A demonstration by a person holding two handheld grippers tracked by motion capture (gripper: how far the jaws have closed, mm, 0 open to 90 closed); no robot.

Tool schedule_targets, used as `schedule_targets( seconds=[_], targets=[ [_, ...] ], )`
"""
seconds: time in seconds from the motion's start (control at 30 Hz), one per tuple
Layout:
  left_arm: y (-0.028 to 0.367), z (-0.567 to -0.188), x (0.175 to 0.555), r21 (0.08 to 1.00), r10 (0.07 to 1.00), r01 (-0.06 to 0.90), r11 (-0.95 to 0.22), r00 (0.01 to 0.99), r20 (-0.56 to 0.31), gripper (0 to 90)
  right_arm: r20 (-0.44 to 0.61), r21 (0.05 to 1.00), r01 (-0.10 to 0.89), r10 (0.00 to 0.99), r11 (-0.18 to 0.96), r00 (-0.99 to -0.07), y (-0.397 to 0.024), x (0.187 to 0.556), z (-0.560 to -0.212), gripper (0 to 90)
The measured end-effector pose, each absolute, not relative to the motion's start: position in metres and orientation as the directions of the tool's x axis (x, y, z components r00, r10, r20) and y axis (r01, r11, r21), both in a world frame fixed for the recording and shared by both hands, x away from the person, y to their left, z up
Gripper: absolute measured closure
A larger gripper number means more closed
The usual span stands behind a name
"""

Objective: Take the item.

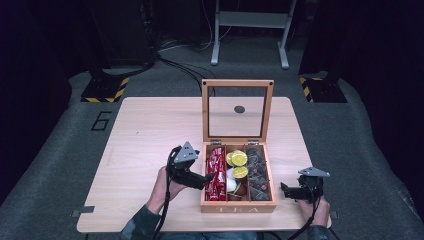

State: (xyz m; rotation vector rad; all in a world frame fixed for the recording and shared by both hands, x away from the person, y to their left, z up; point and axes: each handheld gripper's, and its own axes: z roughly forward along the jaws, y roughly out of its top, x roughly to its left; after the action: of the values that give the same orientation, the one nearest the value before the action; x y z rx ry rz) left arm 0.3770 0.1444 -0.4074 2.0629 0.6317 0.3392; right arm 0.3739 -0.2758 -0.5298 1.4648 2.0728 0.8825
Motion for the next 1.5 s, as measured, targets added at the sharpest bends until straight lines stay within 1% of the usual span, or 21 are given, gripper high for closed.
schedule_targets(
  seconds=[0.07, 0.1, 0.23, 0.43, 0.6, 0.8, 1.0, 1.17, 1.43, 1.5],
  targets=[
    [0.14, -0.408, 0.377, 0.842, 0.555, 0.299, -0.449, 0.832, 0.001, 7.8, 0.001, 0.72, 0.654, 0.942, 0.231, -0.335, -0.276, 0.374, -0.53, 0.8],
    [0.136, -0.408, 0.379, 0.837, 0.539, 0.298, -0.459, 0.842, -0.004, 8.0, 0.001, 0.721, 0.653, 0.942, 0.232, -0.337, -0.276, 0.374, -0.53, 0.9],
    [0.125, -0.41, 0.381, 0.84, 0.523, 0.294, -0.455, 0.852, -0.015, 8.0, 0.003, 0.721, 0.654, 0.942, 0.231, -0.335, -0.276, 0.373, -0.53, 1.0],
    [0.106, -0.414, 0.387, 0.821, 0.491, 0.287, -0.493, 0.871, -0.01, 6.1, 0.003, 0.721, 0.654, 0.942, 0.231, -0.336, -0.276, 0.373, -0.53, 1.2],
    [0.094, -0.417, 0.392, 0.809, 0.468, 0.289, -0.513, 0.884, -0.019, 6.2, 0.003, 0.721, 0.653, 0.942, 0.231, -0.336, -0.276, 0.373, -0.53, 1.2],
    [0.079, -0.423, 0.396, 0.792, 0.434, 0.279, -0.543, 0.9, -0.02, 8.9, 0.007, 0.722, 0.653, 0.941, 0.229, -0.338, -0.276, 0.373, -0.53, 1.4],
    [0.066, -0.433, 0.4, 0.776, 0.406, 0.286, -0.563, 0.913, -0.042, 9.9, 0.006, 0.722, 0.653, 0.941, 0.23, -0.338, -0.276, 0.373, -0.53, 1.4],
    [0.059, -0.436, 0.402, 0.77, 0.394, 0.282, -0.573, 0.918, -0.044, 10.4, 0.007, 0.722, 0.653, 0.941, 0.229, -0.338, -0.276, 0.373, -0.53, 1.5],
    [0.047, -0.443, 0.404, 0.738, 0.366, 0.267, -0.619, 0.93, -0.029, 14.6, 0.007, 0.722, 0.652, 0.941, 0.23, -0.339, -0.276, 0.373, -0.53, 1.8],
    [0.045, -0.444, 0.405, 0.74, 0.353, 0.268, -0.617, 0.935, -0.044, 15.8, 0.007, 0.722, 0.652, 0.941, 0.23, -0.339, -0.276, 0.373, -0.53, 1.7]
  ],
)
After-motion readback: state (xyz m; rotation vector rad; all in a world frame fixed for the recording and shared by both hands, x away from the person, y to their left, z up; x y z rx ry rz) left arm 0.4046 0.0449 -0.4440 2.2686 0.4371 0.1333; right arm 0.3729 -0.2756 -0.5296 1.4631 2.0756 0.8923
